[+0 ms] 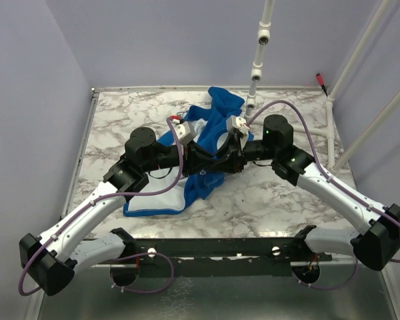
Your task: Zip up the jacket
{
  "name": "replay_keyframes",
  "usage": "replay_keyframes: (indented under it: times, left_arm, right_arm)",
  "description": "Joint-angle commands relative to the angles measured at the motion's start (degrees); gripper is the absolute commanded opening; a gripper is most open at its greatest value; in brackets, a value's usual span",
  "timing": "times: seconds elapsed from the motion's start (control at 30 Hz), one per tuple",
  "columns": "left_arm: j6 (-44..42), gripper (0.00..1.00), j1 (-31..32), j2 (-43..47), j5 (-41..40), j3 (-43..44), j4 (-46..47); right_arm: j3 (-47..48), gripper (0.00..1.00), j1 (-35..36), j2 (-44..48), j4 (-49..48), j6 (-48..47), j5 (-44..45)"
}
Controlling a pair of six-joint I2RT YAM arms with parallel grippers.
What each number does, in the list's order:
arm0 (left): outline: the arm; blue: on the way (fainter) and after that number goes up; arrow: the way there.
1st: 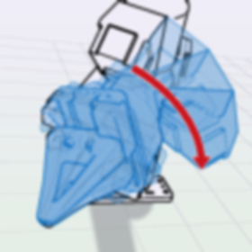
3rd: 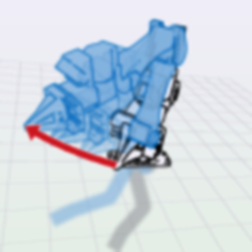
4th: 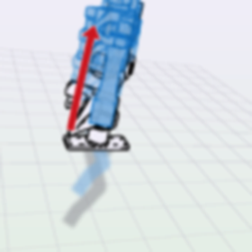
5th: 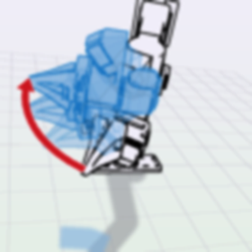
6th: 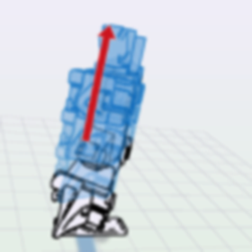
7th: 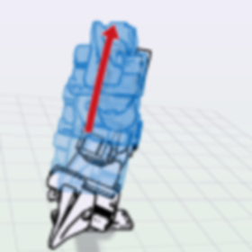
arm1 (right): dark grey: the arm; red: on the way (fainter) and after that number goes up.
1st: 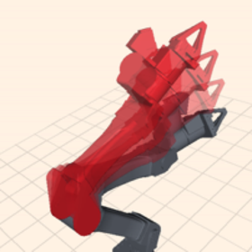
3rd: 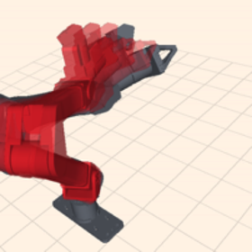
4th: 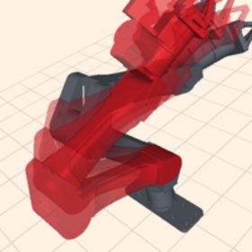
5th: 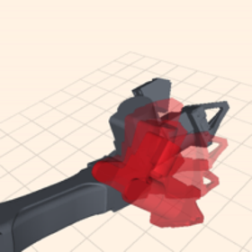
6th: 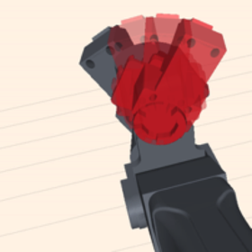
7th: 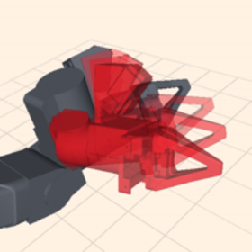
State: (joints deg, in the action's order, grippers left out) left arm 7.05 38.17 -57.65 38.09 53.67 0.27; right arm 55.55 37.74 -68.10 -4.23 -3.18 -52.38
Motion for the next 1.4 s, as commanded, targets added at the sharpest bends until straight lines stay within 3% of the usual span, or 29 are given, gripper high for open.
replay_keyframes:
  times: [0.0,0.2,0.4,0.47,0.63,0.73,0.87,1.1,1.3,1.37]
  left_arm:
    - [-0.2,0.50,-2.4,2.6,-7.6,1.4,2.7]
    - [0.0,0.74,-3.7,3.3,-9.9,1.6,1.5]
    - [-2.3,0.68,-4.3,3.5,-5.7,0.5,0.0]
    - [-6.2,0.67,-4.3,3.3,-1.6,-0.8,-2.2]
    - [-22.9,0.67,-4.2,2.9,0.7,-5.1,-8.6]
    - [-28.8,0.68,-4.2,2.2,-1.5,-6.0,-9.6]
    - [-32.3,0.75,-4.2,0.0,-1.9,-6.2,-9.6]
    - [-33.5,0.76,-4.0,-1.7,-2.3,-5.5,-9.4]
    - [-31.9,0.76,-3.9,-0.3,-1.2,-5.7,-9.0]
    - [-31.2,0.76,-3.9,0.2,-1.4,-5.6,-9.1]
  right_arm:
    - [4.3,0.01,-1.8,-2.2,15.9,0.5,-3.6]
    - [2.1,0.01,-1.8,0.4,16.2,2.8,4.9]
    - [-0.7,0.01,-1.8,0.4,15.0,1.8,11.0]
    - [-1.8,0.10,-1.8,0.9,15.1,2.6,16.8]
    - [-4.4,0.45,-1.9,3.1,14.4,11.6,38.2]
    - [-0.5,0.51,-2.6,0.3,24.3,18.9,53.6]
    - [1.7,0.58,-6.1,-1.5,33.7,27.1,67.2]
    - [-7.7,0.81,-23.5,4.9,34.3,32.0,58.5]
    - [-14.8,0.82,-32.2,2.9,30.5,32.5,44.0]
    - [-15.6,0.82,-32.7,3.4,30.2,31.3,43.7]
